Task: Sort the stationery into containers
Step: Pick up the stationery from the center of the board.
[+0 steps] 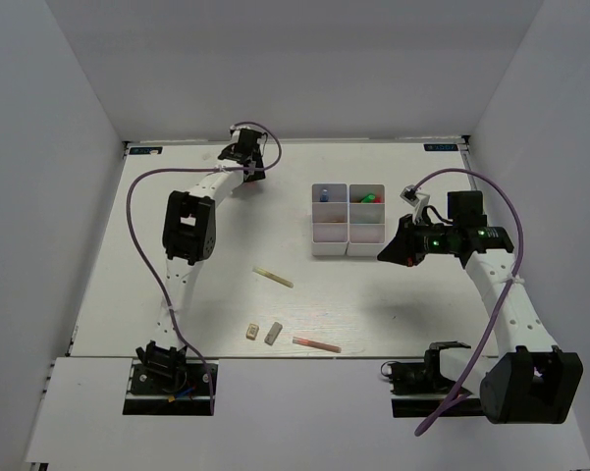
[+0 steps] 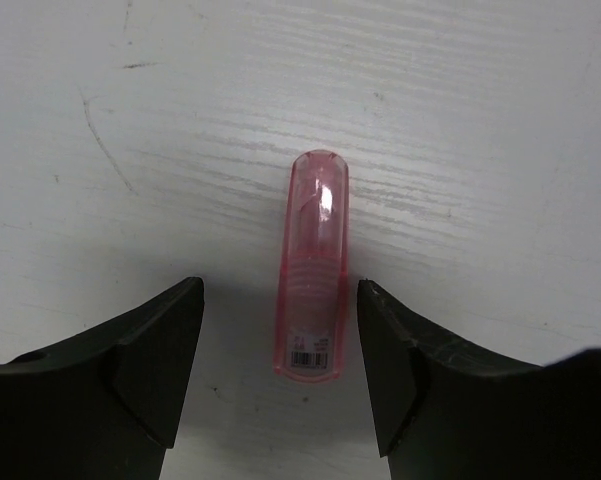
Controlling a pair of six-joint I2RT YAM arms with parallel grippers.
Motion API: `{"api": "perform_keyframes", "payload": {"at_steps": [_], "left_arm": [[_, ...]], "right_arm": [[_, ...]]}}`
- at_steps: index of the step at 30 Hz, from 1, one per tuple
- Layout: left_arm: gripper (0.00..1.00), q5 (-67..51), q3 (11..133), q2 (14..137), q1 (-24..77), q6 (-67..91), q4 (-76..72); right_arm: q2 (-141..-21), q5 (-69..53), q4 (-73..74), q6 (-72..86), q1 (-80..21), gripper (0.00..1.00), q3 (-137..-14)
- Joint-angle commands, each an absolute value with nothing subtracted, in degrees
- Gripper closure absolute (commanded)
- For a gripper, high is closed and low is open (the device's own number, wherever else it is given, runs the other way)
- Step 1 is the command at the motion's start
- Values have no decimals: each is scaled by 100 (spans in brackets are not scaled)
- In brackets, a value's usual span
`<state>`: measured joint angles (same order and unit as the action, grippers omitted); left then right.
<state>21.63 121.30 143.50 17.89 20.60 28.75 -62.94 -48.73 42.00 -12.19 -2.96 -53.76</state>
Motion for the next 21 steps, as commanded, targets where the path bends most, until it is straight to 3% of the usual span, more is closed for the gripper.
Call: {"api": "perform_keyframes", "payload": {"at_steps": [1, 5, 14, 17, 21], "left_arm": [[27, 2066, 12576, 14414, 1802, 2136, 2997], [28, 2022, 12560, 14467, 1784, 2179, 3093], [47, 1899, 12568, 14572, 1732, 2224, 3454], [60, 1863, 12542, 14590, 1740, 2250, 3568], [88, 1750, 12323, 14432, 1705, 2355, 3568]], "right_arm": [[-6293, -4861, 4289, -1213, -255, 100, -5493], [-6302, -4843, 4298, -1213, -281, 100, -5528], [-6258, -4825, 4359, -1230, -264, 100, -5563], [-6267, -4816, 4342, -1222, -272, 100, -5563], [-6249, -4808, 4298, -1213, -281, 100, -5528]]}}
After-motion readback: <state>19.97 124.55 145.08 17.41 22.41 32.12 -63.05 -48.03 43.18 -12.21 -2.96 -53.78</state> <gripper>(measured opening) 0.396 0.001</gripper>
